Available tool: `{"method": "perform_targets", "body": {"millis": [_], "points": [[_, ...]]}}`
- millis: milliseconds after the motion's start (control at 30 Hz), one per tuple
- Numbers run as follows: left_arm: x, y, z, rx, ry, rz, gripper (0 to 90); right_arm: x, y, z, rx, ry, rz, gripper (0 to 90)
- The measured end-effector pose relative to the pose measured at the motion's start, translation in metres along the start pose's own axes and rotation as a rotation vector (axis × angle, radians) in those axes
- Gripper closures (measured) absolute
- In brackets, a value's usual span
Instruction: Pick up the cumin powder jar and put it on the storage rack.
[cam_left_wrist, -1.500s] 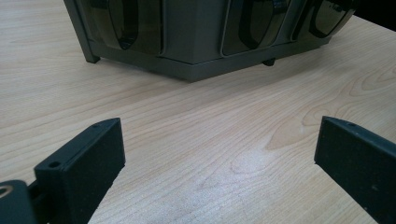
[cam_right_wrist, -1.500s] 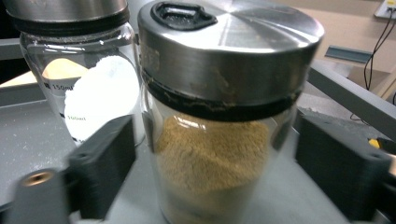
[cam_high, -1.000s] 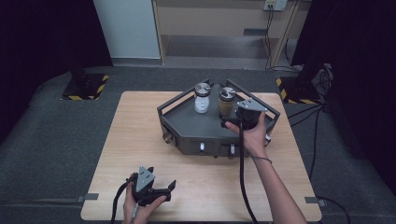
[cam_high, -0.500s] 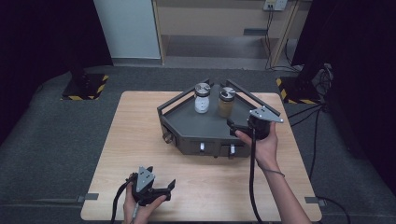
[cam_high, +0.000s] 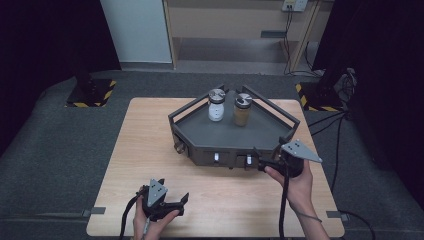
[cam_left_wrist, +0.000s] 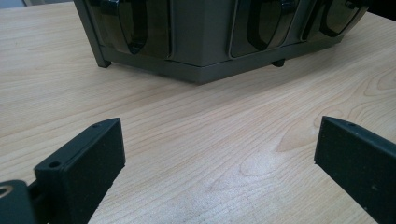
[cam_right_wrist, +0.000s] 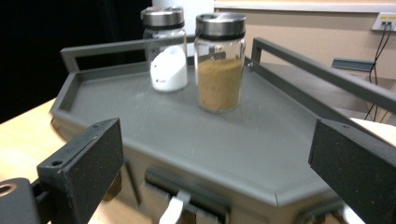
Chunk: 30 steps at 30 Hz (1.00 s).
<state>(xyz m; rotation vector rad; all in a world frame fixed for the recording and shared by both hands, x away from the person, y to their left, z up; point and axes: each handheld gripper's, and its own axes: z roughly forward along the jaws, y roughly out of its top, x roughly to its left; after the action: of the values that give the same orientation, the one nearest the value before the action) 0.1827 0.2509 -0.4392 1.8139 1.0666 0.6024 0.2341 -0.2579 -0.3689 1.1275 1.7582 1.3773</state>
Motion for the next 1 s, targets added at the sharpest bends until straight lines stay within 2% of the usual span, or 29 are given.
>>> {"method": "perform_targets", "body": {"millis": [167, 600, 1000], "points": [[-0.002, 0.0, 0.0, -0.003, 0.002, 0.003, 0.8, 0.001, -0.011, -0.019, -0.01, -0.004, 0.013, 3.4], [-0.006, 0.0, -0.001, -0.007, 0.012, 0.014, 0.8, 0.008, -0.034, -0.061, -0.036, -0.008, -0.007, 3.2], [-0.006, 0.0, -0.003, -0.02, 0.015, 0.02, 0.8, 0.026, -0.058, -0.1, -0.053, -0.013, 0.0, 2.9]]}}
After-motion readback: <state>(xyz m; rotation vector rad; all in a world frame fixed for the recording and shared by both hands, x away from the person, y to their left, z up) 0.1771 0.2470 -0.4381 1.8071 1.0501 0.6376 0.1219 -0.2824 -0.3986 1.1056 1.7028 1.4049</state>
